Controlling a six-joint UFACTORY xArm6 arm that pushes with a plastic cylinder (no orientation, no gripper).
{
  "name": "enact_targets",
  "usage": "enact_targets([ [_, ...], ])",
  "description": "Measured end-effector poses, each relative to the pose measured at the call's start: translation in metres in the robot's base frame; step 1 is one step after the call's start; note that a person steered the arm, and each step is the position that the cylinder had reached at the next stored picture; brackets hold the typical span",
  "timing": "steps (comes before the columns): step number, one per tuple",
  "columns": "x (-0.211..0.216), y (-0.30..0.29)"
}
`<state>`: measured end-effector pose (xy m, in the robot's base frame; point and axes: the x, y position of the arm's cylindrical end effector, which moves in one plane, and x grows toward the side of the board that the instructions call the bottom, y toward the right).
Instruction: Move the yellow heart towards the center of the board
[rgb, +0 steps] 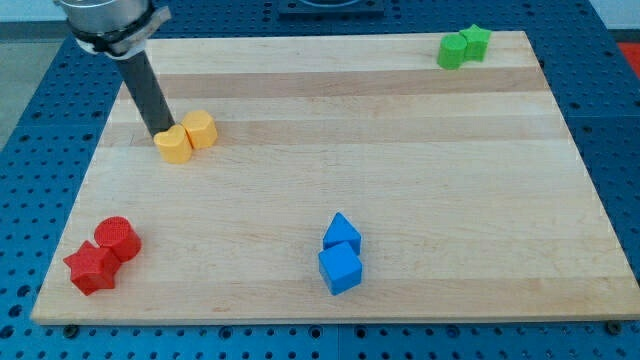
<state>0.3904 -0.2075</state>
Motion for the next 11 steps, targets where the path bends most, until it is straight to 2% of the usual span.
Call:
enact_targets([
  [1, 0.009, 0.01],
  [3, 0.059, -0.041],
  [5, 0.039, 0.015],
  [7, 0.012, 0.109],
  [8, 0.013, 0.126],
  [11, 0.037, 0.058],
])
